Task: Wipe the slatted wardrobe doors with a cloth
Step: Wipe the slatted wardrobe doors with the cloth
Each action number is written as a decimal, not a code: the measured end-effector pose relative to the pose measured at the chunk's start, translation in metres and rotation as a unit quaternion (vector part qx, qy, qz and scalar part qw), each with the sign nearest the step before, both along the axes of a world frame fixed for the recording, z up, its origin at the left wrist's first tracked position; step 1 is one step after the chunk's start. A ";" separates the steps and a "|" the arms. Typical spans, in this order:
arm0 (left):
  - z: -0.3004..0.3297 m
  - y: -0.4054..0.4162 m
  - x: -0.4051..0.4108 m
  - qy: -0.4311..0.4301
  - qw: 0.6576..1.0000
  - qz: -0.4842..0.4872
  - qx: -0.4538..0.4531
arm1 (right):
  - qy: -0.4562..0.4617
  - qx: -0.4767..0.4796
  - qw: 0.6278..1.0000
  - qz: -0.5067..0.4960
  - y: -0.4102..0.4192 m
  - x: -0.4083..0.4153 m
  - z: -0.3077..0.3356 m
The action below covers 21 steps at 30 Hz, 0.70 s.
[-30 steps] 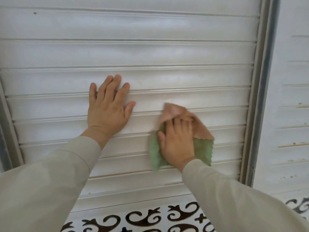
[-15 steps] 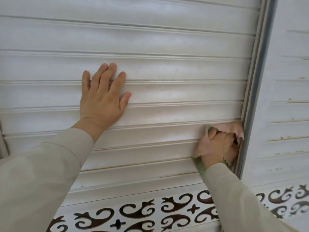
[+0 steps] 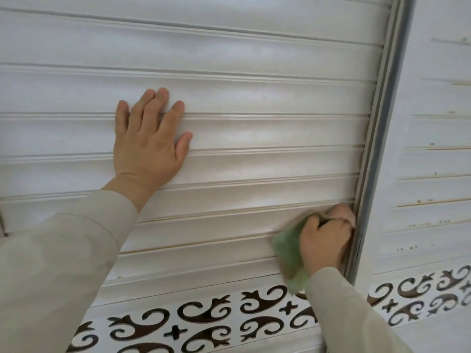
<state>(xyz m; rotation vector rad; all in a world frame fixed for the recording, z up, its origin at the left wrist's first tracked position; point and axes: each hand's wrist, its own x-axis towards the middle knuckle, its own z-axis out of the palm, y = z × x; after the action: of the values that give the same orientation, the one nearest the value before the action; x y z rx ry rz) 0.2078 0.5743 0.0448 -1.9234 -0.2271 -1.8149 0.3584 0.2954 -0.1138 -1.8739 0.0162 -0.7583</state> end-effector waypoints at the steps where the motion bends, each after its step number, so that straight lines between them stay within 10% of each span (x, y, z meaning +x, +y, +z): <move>1: 0.000 0.000 0.000 0.000 1.000 0.001 -0.002 | -0.011 0.025 1.000 -0.002 -0.006 0.006 0.000; 21: -0.001 0.004 0.001 -0.008 1.000 0.011 0.006 | -0.375 -0.205 0.902 0.066 0.045 0.001 -0.025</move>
<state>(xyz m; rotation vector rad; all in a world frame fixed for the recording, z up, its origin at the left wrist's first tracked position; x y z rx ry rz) 0.2090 0.5780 0.0437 -1.8915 -0.2399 -1.8142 0.3594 0.3406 -0.1389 -1.8166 -0.8068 -1.4233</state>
